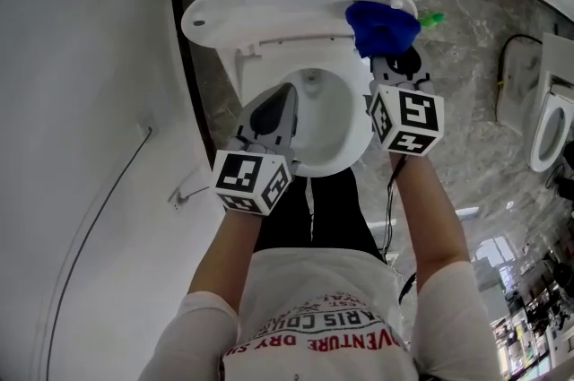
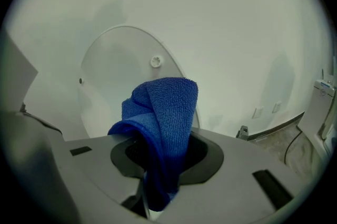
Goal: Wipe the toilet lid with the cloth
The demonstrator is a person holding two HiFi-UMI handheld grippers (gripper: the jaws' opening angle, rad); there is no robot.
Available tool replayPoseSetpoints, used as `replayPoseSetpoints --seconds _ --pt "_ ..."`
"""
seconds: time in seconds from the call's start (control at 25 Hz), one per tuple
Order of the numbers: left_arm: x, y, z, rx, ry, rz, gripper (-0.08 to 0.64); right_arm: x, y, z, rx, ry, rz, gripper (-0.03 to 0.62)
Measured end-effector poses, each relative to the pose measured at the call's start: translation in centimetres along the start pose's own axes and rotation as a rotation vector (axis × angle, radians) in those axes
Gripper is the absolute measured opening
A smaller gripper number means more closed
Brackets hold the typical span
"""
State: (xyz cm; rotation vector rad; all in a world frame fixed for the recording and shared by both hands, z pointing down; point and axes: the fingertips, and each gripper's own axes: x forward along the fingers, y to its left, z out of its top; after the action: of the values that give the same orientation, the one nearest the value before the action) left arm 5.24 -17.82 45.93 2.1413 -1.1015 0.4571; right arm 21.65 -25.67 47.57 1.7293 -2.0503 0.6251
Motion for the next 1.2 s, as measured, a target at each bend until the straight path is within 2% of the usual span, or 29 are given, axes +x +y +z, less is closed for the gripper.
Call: replayPoseSetpoints --seconds 0.4,0.64,0.84,1.04,1.2 --pt "0.7 -2.0 0.0 0.003 -0.006 -0.015 0.006 -3.1 -3.6 -0.1 -0.009 0.004 -0.060 0.098" --pt "-0.4 -0.6 -1.3 -0.023 -0.013 0.011 0.006 -4.6 -2.1 -1.4 0.029 0.011 -0.068 0.098" --pt "-2.5 2.9 -2.9 -0.050 -0.017 0.050 0.006 -3.4 3.5 -3.1 0.021 0.004 -0.001 0.098" --pt "-5.3 8.5 -4.6 -0.086 -0.031 0.143 0.006 -0.2 12.7 -5.6 -0.011 0.032 0.158 0.098" --pt "-7.5 13.0 -6.1 -0.107 -0.039 0.191 0.006 2.4 19.7 -7.8 -0.007 0.074 0.251 0.098"
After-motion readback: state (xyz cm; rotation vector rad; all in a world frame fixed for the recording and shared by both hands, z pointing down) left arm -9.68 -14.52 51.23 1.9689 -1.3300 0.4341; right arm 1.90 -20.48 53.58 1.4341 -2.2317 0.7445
